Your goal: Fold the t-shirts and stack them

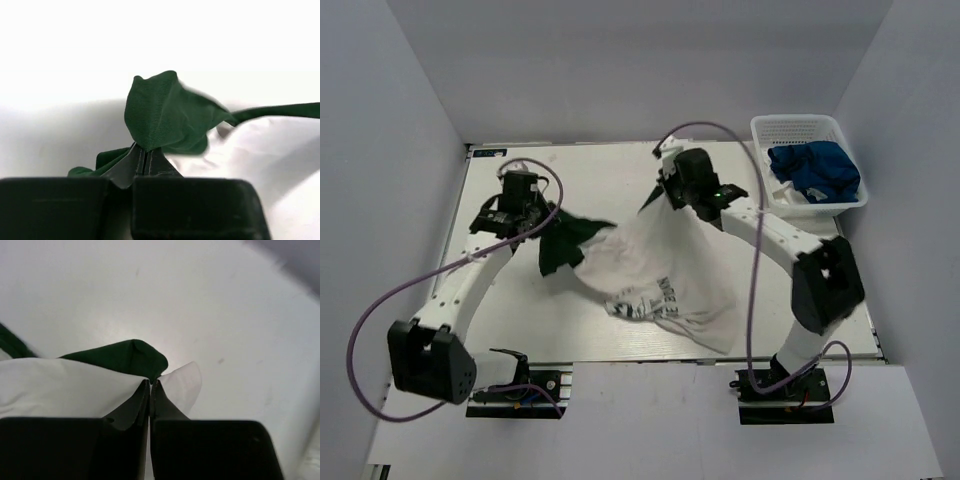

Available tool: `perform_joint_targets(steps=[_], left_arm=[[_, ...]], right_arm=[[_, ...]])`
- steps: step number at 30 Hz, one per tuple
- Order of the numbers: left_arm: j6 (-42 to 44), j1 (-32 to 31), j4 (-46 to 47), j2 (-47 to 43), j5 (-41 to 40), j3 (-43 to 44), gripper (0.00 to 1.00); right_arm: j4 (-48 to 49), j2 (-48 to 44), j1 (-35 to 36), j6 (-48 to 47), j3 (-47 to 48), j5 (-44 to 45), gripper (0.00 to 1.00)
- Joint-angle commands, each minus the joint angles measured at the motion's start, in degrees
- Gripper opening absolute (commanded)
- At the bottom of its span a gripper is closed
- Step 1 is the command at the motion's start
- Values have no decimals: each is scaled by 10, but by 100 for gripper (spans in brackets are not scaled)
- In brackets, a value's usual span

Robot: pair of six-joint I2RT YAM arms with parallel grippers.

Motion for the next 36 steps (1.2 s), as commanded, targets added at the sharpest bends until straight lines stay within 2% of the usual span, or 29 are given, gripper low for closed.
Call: perform_joint_targets(steps=[1,6,10,17,22,26,30,32,36], left_arm=[[50,-1,102,-93,0,61,0],[97,-1,190,-161,29,130,0],[131,-1,218,-193,62,191,0],[137,4,280,-244,68,248,0],[131,9,252,-255,53,291,0],[118,9,209,-248,2,316,0],[80,9,144,-222,-46,306,0],[57,9,104,-215,-63,264,0],[-8,9,81,-208,-78,119,0]], right_arm=[[136,-114,-6,-12,15,94,0],[190,-238,-6,-57,19,133,0],[222,-304,-6,-84,42,146,0],[210,-381,-4,-112,110,72,0],[205,-436,-4,-130,116,36,0],[197,-454,-5,-132,110,75,0],[213,-450,-5,-123,63,145,0],[218,-438,-5,-118,-5,192,0],[213,-417,-8,-21,-144,202,0]])
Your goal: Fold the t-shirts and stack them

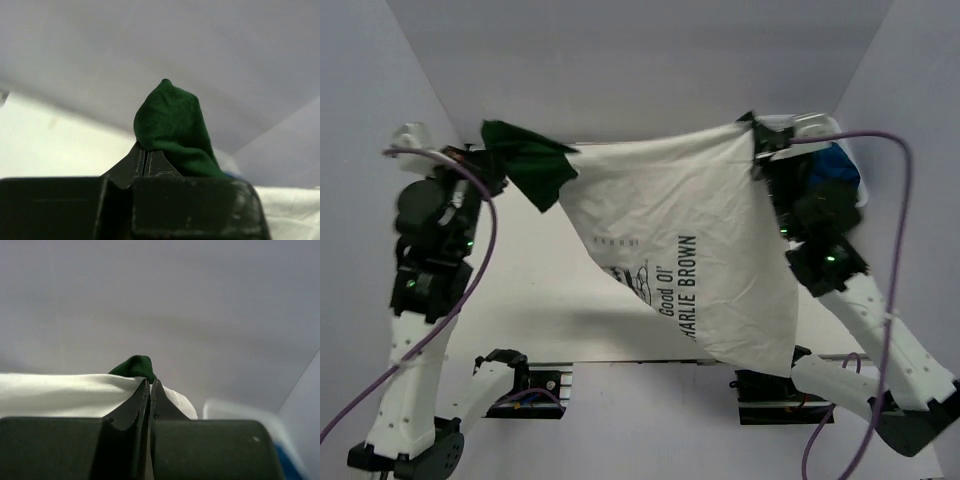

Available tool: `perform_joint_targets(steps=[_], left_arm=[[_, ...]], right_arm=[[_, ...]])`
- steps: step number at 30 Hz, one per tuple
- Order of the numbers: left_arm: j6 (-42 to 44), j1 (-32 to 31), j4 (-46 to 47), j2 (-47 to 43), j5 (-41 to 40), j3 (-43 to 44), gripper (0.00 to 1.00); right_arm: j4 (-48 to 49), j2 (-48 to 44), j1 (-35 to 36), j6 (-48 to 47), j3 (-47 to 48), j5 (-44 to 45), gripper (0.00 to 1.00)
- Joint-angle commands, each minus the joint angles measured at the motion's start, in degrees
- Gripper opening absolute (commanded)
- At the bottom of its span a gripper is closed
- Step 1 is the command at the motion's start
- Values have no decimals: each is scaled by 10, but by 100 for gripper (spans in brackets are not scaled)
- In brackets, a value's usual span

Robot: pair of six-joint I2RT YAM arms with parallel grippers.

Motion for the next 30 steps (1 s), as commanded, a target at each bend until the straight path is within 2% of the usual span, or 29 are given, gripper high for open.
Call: perform_joint_targets(steps=[1,2,3,4,5,6,7,9,14,18,25,29,30], left_arm=[[-69,5,-93,40,-46,-118,0],[-76,5,-118,49,-46,-137,0],[-81,5,-128,71,-46,-164,0],[-81,5,-140,85,-46,-172,5],[-81,5,-165,100,-38,-172,21],[-81,5,-183,134,-33,-162,79],[-81,5,-206,152,-33,-147,100],[-73,5,-250,179,-33,-113,100],[-66,5,-245,194,-51,-138,100],[-84,5,-240,199,-26,-194,100],[-155,10,-305,245,-46,-300,100],[-177,28,-263,245,-24,-369,100],[-177,34,-254,245,-17,-375,100]], right_arm=[[-13,42,-8,76,-109,53,0],[-25,56,-8,106,-131,48,0],[-42,75,-9,129,-140,41,8],[-54,87,-13,137,-147,27,29],[-81,126,-15,161,-143,25,52],[-120,139,-17,180,-136,24,89],[-131,152,-18,197,-105,36,90],[-199,187,-21,215,-87,41,90],[-208,197,-31,252,-73,0,90],[-257,220,-39,292,-48,-6,90],[-375,327,-86,377,-12,30,90],[-401,381,-134,425,-1,-1,86],[-395,389,-140,425,-1,-36,86]])
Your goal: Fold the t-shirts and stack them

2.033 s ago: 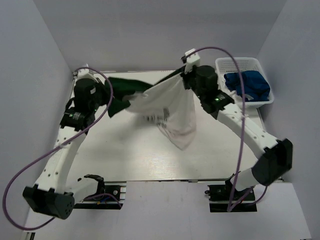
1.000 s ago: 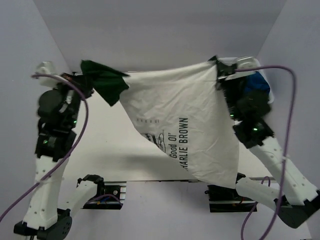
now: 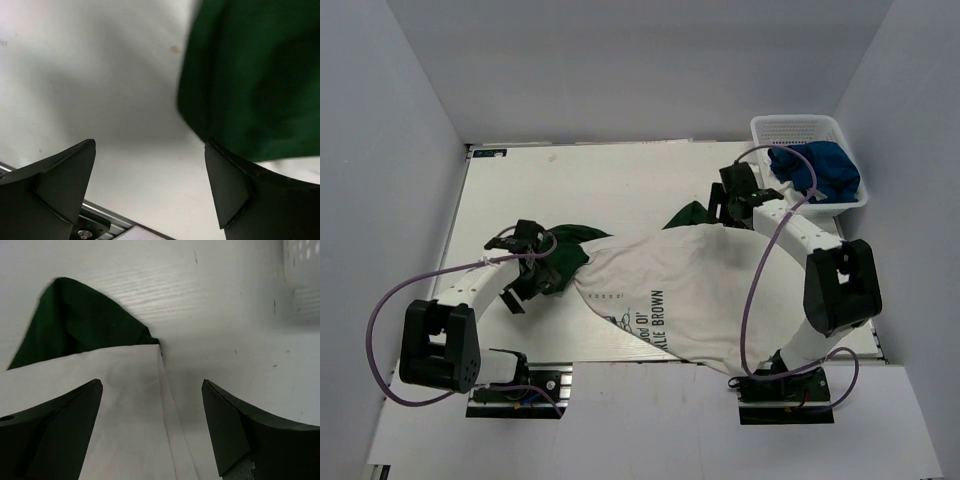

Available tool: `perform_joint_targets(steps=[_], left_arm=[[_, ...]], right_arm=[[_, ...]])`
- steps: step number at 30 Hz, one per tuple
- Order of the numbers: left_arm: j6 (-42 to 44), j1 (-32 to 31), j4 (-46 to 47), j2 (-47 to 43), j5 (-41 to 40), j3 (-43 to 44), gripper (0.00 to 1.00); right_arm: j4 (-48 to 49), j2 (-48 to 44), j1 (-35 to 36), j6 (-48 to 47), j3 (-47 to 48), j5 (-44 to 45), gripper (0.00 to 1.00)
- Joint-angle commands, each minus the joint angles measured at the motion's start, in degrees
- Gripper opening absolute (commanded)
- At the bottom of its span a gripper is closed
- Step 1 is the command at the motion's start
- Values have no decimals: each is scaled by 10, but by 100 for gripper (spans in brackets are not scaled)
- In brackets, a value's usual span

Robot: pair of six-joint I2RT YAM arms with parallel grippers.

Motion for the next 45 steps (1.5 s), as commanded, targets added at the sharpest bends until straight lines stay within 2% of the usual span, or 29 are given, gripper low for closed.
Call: perform_joint_targets(steps=[1,3,8,9,12,13,14,16,17,18,20,21,22,24,25,27,32,35,38,41,45], left_arm=[[-26,14,32,-8,18,-14,100],[-26,20,59,-2,18,-20,100],[-20,31,129,39,35,-25,88],[-13,31,139,47,48,-25,82],[-13,37,150,78,63,-25,72],[-8,37,150,78,73,-25,60],[-2,37,156,83,97,-31,53],[-2,37,161,68,113,-45,43],[-2,37,167,58,122,-53,43],[-2,37,187,47,122,-74,41],[-2,37,206,22,122,-88,32],[-2,37,212,22,122,-88,24],[-2,37,212,16,122,-88,2],[3,37,207,16,111,-69,0],[12,37,207,16,101,-63,0],[25,37,199,-12,83,-42,0],[46,37,169,-116,47,24,0],[61,37,164,-178,22,89,0],[73,37,157,-200,-15,168,0],[90,37,151,-206,-59,245,0],[135,37,173,-195,-105,346,0]], right_arm=[[-26,19,-34,46,29,-46,86],[5,45,-41,28,28,-89,86],[66,94,-67,9,29,-135,86],[87,103,-74,10,28,-140,82],[67,128,-87,23,47,-163,74],[68,130,-89,23,47,-195,72],[78,132,-92,23,42,-204,70],[82,131,-96,26,29,-250,64],[97,128,-98,25,20,-257,60],[100,125,-99,29,12,-260,51],[120,124,-101,30,1,-288,47],[122,125,-102,31,0,-306,37],[122,129,-104,32,0,-318,31],[123,126,-106,36,4,-332,20],[122,123,-108,37,7,-342,10],[120,111,-111,31,12,-350,0],[103,24,-111,13,18,-338,0],[69,-28,-111,-3,50,-289,0],[35,-75,-113,-26,116,-239,0],[35,-122,-115,-40,141,-213,0],[40,-162,-122,-59,229,-154,0]])
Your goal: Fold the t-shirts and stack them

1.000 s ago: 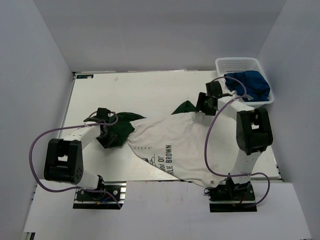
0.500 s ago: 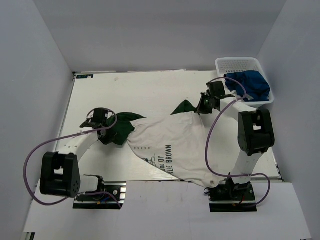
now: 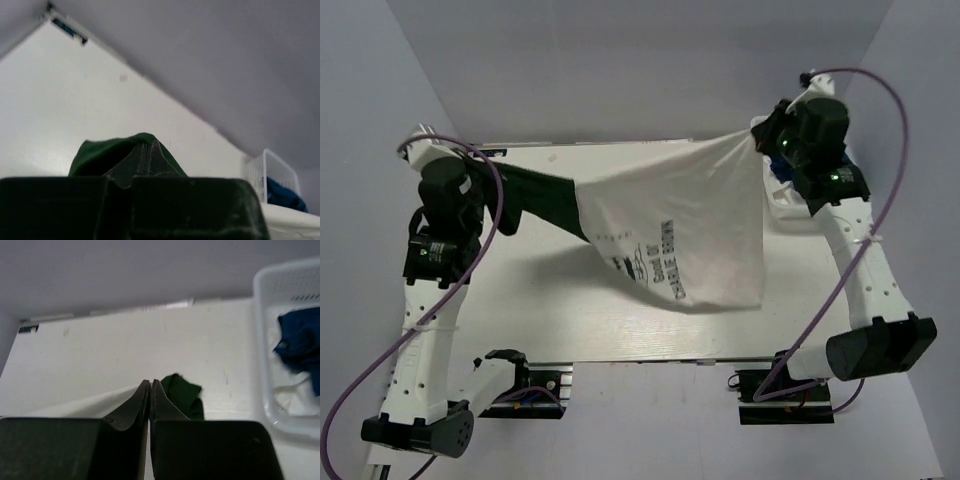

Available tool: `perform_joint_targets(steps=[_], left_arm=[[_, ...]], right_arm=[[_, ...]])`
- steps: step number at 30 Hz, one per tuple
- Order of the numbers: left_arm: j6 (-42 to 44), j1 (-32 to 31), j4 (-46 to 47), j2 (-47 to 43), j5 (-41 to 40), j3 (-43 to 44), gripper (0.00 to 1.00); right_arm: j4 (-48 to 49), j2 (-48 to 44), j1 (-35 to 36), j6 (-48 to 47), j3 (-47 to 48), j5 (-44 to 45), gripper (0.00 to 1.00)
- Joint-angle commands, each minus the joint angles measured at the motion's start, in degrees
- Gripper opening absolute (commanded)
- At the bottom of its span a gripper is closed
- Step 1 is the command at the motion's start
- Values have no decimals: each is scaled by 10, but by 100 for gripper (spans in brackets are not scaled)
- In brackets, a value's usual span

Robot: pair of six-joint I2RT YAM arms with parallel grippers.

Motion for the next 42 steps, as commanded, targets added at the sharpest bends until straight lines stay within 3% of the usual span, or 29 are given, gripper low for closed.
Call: perform_joint_targets(steps=[1,9,26,35,42], left_arm=[[47,1,8,3,-79,107,0],[137,-5,61,18,-83,271,0],[270,-5,99,18,-33,542,0],[291,-5,146,-10,58,535,0],[279,-10,215,36,97,374,0]], right_arm=[[12,-33,-10,-37,92,78,0],[35,-97,-9,-91,220,88,0],[67,-236,-7,-122,300,34,0],[59,-272,-7,-120,295,15,0],[90,-218,-8,-105,179,44,0]])
